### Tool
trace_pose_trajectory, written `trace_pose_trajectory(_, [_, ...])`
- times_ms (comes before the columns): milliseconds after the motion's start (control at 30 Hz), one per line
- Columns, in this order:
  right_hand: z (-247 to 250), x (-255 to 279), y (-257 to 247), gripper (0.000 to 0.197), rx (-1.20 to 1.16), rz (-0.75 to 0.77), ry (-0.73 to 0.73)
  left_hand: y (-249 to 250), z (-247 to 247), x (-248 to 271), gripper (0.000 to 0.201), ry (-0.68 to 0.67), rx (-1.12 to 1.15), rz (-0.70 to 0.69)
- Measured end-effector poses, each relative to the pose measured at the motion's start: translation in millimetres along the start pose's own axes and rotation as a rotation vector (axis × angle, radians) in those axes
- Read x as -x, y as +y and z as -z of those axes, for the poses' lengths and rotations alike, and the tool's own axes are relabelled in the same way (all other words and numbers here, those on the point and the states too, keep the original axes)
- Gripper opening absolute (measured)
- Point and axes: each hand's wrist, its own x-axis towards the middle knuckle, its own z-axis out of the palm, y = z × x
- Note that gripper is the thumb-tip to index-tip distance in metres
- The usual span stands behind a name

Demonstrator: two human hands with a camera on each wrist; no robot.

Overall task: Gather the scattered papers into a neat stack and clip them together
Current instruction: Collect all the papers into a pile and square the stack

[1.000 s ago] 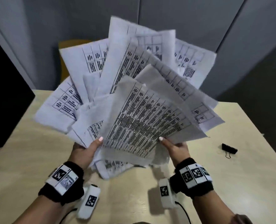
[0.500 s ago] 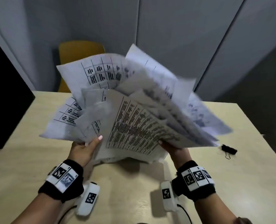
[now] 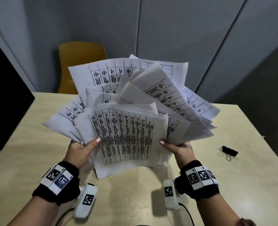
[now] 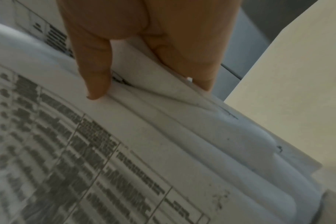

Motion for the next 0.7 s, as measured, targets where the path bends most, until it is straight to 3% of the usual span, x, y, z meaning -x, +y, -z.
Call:
trace_pose_trajectory(67, [3, -2, 2, 0.056, -0.017, -0.007, 0.027, 0, 3, 1, 0.003, -0.003, -0.029, 0.028])
trace_pose_trajectory(133, [3, -2, 4, 0.063, -0.062, -0.028, 0.018, 1, 0, 4, 0.036, -0.058, 0.024, 0.054])
trace_pose_trajectory(200, [-1, 2, 6, 0.074, -0.050, -0.046, -0.013, 0, -2, 6, 0.044, -0.044, 0.091, 0.099])
trace_pose_trajectory(300, [-5, 3, 2, 0.058, -0.095, -0.016, 0.018, 6, -3, 7, 0.023, 0.059, 0.092, 0.090])
trace_pose_trajectory(367, [-5, 3, -4, 0.070, -0.107, 0.019, 0.001, 8, 0, 3, 0.020, 0.077, 0.054, 0.021])
trace_pose_trajectory(433, [-4, 5, -10, 0.065, -0.130, 0.029, -0.026, 12, 4, 2, 0.032, -0.018, 0.099, -0.021])
trace_pose_trajectory(533, [0, 5, -9, 0.072, -0.116, 0.044, -0.088, 19, 8, 5, 0.074, -0.123, 0.124, -0.060])
trace_pose_trajectory(600, [-1, 8, -7, 0.073, -0.033, 0.042, -0.106, 15, 4, 6, 0.061, -0.163, 0.110, -0.058])
trace_pose_trajectory(700, [-4, 6, -6, 0.062, 0.013, 0.030, -0.129, 9, -4, 7, 0.040, -0.083, 0.086, -0.041])
